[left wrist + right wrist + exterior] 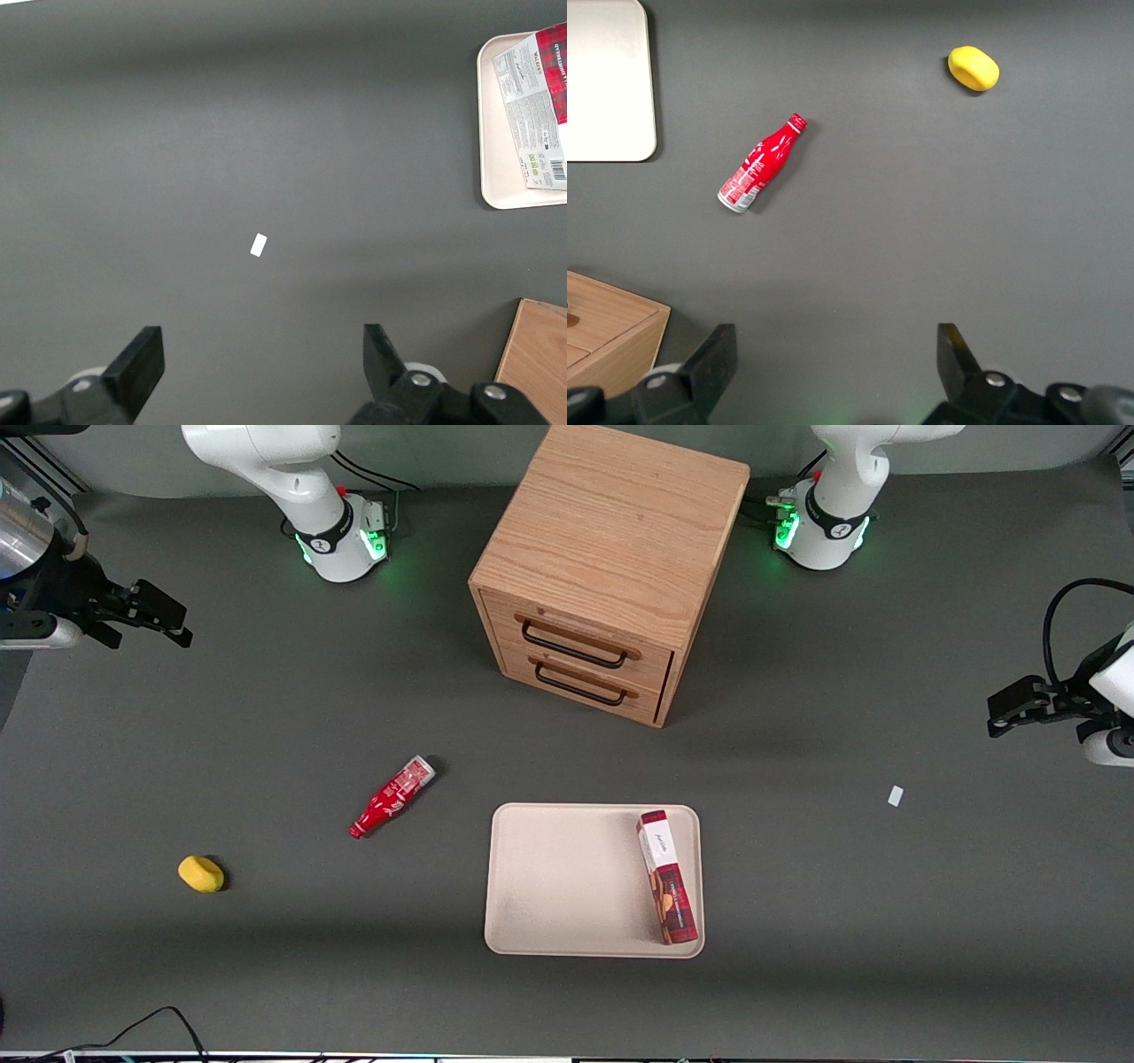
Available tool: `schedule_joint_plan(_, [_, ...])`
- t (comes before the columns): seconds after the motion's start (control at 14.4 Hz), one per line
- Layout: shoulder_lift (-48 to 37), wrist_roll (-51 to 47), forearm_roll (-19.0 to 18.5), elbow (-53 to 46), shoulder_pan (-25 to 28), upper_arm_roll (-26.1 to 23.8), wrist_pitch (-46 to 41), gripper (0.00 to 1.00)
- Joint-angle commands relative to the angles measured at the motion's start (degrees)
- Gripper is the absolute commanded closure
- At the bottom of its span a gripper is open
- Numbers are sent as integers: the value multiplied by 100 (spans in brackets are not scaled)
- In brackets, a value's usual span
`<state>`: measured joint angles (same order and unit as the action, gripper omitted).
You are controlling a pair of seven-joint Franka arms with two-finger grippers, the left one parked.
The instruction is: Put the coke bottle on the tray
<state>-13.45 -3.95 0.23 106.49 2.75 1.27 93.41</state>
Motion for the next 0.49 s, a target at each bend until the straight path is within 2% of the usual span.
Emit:
schedule_joint_plan(0.0, [149,18,-50,-173,58,5,-121,0])
schedule_joint_plan(0.42, [263,18,-32,-173,67,-30,-121,0])
